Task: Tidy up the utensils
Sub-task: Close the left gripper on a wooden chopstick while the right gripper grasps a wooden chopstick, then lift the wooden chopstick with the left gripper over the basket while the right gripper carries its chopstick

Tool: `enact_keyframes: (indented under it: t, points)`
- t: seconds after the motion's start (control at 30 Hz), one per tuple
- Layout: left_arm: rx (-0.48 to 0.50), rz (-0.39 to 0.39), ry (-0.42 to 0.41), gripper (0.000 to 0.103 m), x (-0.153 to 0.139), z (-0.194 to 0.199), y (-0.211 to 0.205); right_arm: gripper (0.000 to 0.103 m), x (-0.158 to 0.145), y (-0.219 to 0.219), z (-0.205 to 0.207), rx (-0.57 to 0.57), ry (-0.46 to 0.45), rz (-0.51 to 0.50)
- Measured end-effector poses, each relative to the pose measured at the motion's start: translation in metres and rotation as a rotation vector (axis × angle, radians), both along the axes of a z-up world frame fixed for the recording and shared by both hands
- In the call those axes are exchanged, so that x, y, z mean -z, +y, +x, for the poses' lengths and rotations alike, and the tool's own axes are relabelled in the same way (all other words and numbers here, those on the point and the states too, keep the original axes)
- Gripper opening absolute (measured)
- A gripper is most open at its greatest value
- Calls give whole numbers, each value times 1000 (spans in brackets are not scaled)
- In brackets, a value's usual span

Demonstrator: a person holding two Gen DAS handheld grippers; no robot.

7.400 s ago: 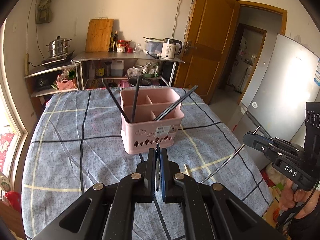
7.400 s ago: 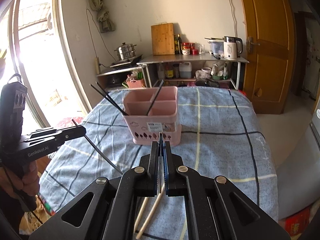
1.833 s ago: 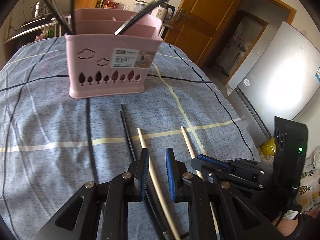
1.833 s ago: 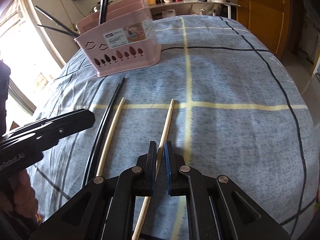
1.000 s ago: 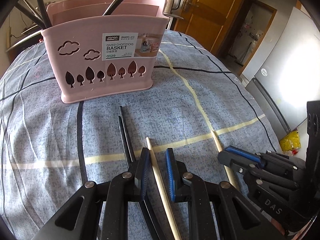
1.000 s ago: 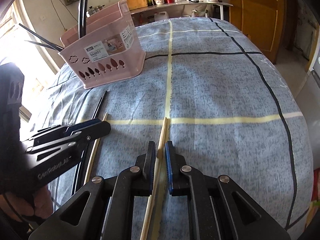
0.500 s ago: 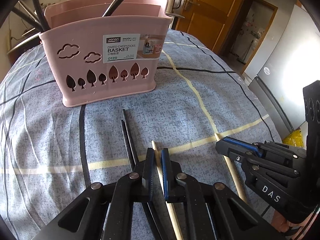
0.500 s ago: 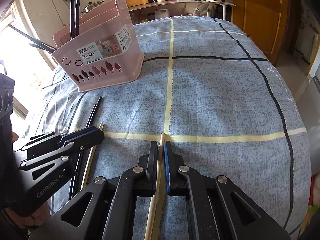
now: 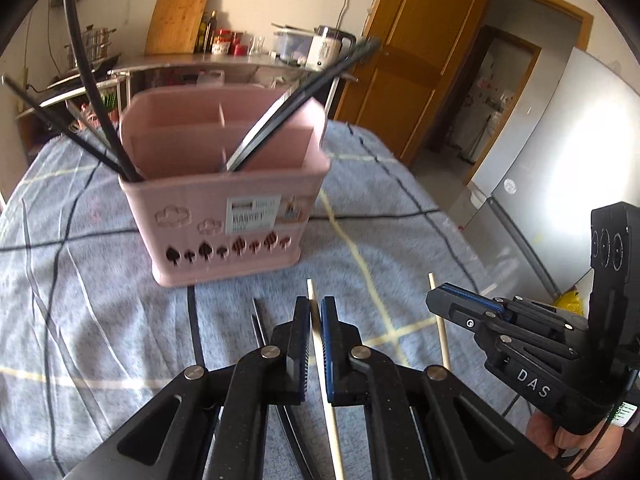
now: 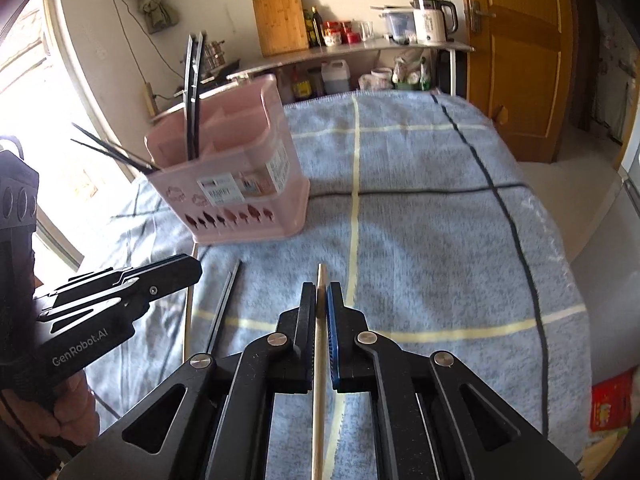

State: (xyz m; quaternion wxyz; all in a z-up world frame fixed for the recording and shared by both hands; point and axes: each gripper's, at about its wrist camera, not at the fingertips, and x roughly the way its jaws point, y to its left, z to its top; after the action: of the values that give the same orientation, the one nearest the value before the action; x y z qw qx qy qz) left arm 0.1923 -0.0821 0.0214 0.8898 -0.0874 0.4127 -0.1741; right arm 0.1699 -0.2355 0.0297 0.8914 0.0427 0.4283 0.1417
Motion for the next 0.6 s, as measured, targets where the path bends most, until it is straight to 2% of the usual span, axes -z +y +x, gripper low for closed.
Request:
enact_keyframes:
  t: [0.37,0.6]
  points:
    - [13,-7,-146,4,-61,2,9,5,-66,2,0,2,-195,20]
    - [26,2,-190,4,-77,1,11,5,-81,2,-5,3,-262,26]
